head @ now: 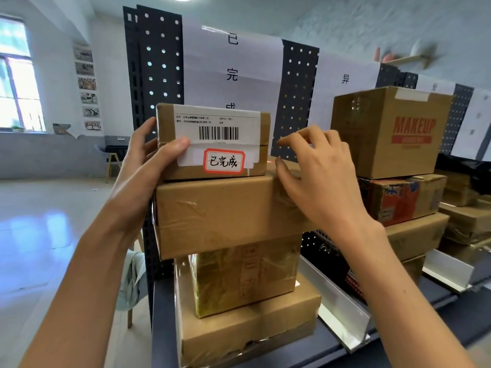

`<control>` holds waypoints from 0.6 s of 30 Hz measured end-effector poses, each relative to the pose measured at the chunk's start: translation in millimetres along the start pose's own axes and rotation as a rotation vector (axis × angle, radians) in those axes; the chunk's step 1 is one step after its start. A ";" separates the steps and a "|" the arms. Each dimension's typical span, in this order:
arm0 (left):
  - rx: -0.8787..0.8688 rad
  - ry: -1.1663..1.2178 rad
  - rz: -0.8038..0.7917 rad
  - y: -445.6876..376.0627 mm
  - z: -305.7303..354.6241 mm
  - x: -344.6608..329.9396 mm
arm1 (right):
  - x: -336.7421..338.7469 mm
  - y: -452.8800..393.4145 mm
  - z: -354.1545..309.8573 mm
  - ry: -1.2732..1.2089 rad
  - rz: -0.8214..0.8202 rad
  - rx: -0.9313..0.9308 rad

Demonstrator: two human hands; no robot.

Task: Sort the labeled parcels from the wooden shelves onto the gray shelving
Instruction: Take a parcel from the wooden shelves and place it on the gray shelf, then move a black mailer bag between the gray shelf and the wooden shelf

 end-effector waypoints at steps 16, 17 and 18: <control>-0.271 -0.575 0.221 90.6 52.7 13.5 | 63.9 55.3 -44.6 -0.006 -0.050 -0.001; -0.307 -0.641 0.228 101.8 57.7 16.7 | 70.0 61.8 -51.1 -0.004 -0.048 0.007; -0.346 -0.722 0.237 114.0 62.2 20.1 | 76.4 68.9 -58.0 -0.006 -0.046 0.011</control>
Point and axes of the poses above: each hand's wrist, its own y-axis away from the middle knuckle, its own x-axis out of the back of the hand, z = x × y, the point moved 1 cm from there along -y, towards the middle knuckle, and after that the axes turned 3 degrees about -z, right-handed, at the moved point
